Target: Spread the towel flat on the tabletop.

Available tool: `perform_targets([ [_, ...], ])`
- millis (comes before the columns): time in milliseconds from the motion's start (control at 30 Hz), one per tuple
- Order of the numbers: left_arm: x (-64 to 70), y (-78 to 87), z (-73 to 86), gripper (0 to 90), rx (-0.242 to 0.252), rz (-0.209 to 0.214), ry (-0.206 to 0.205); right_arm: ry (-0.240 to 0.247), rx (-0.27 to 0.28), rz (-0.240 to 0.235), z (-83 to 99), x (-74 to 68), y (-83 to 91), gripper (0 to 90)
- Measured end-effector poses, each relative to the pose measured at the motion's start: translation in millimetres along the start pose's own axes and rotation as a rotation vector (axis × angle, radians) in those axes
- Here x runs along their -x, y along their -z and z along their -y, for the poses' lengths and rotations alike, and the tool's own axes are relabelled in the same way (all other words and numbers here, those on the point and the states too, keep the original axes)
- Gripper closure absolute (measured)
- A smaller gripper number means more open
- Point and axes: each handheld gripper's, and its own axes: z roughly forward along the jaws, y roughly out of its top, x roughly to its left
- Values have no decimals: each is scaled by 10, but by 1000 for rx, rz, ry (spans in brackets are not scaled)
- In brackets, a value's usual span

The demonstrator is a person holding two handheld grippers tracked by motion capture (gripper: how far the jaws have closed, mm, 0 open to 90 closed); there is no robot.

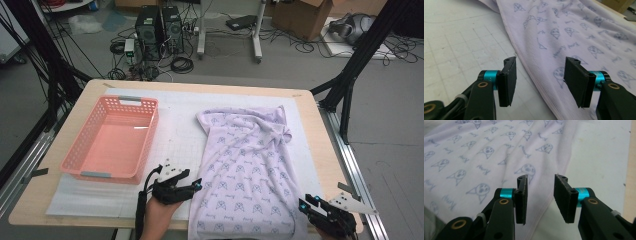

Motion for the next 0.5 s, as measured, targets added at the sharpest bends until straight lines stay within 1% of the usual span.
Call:
perform_targets([
  [133, -82, -213, -111, 419, -46, 18, 17, 10, -8, 0, -84, 55, -131, 596],
  [167, -91, -265, -133, 418, -53, 17, 13, 15, -10, 2, -103, 69, -158, 592],
  [233, -90, -358, -178, 419, -75, 10, -13, 18, -11, 10, -136, 98, -204, 583],
  [300, -71, -429, -204, 429, -70, 13, -19, 15, -7, 11, -159, 132, -238, 582],
  [367, -39, -509, -226, 433, -108, 14, -54, 6, -8, 12, -175, 157, -263, 582],
  [400, -15, -543, -228, 440, -125, 8, -79, 6, -7, 13, -179, 170, -276, 582],
  [433, 19, -558, -231, 440, -127, -13, -111, 6, -7, 12, -181, 179, -288, 582],
  [500, 60, -559, -231, 532, -137, -60, -174, 4, -8, 12, -181, 185, -306, 582],
])
